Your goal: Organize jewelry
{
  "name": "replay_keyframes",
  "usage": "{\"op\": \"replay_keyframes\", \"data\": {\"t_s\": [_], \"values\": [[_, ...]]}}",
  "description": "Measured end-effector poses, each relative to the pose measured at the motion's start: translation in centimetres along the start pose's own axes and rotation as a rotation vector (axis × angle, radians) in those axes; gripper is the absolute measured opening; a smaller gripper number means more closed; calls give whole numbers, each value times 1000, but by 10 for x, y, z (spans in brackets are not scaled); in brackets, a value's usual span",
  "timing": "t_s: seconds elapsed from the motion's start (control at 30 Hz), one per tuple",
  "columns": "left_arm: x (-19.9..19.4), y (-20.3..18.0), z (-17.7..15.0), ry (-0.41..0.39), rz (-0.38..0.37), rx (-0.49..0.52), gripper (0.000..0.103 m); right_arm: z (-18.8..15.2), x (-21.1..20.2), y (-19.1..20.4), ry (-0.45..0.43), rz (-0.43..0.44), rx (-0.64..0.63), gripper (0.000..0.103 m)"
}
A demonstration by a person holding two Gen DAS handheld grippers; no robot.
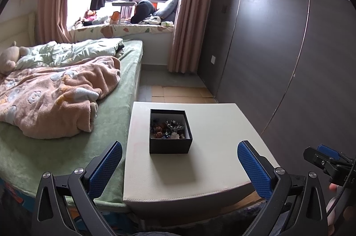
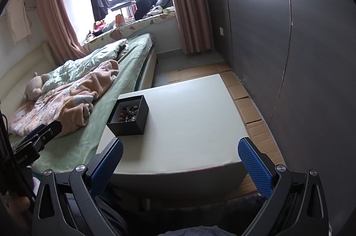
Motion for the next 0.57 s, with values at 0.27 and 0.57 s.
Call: {"op": "replay_keyframes", "data": {"t_s": [0.27, 0.57], "values": [[-1, -1, 0, -4, 4, 6, 103, 0, -1, -1, 4, 1, 7, 103], [0, 0, 0, 3, 1, -8, 103, -1, -3, -1, 1, 17, 37, 103]]}}
Point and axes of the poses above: each gripper's, at about its wrist camera, not at the fingertips, and x roughly the way its jaws point, y to its left, z to its top, the point moved 5 cm from there along x, roughly the way its jaws point, and after that the axes turned 15 degrees about z, right-handed, at the moved point
